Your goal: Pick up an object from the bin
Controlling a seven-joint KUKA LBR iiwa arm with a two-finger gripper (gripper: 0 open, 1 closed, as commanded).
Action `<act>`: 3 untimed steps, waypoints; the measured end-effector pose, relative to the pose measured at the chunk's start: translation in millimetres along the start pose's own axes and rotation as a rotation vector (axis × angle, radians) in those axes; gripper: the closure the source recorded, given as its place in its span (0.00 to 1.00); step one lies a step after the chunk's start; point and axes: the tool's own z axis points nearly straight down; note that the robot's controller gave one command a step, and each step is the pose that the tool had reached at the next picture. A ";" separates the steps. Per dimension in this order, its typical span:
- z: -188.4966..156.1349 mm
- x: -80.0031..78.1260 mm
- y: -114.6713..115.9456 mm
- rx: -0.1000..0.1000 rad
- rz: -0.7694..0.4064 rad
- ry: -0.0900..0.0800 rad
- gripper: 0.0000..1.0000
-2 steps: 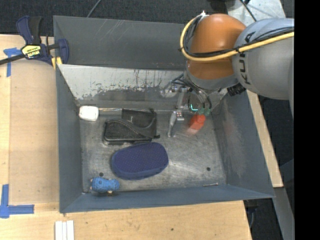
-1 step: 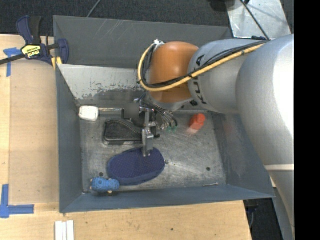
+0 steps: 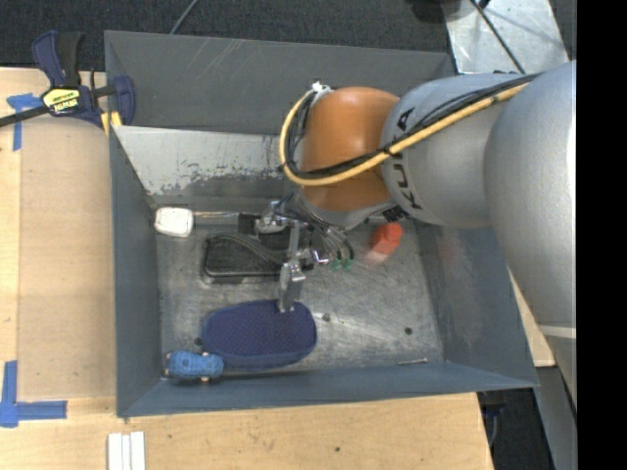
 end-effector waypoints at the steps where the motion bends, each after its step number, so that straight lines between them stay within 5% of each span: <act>1: -7.1 -13.4 -5.6 0.000 0.257 -0.002 0.00; 2: 25.5 11.0 0.5 -0.001 0.439 -0.011 0.00; 3: 22.7 8.3 -0.3 0.000 0.438 -0.006 0.00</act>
Offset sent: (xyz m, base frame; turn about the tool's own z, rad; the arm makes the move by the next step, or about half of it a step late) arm 0.0125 -0.0030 0.0063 0.2576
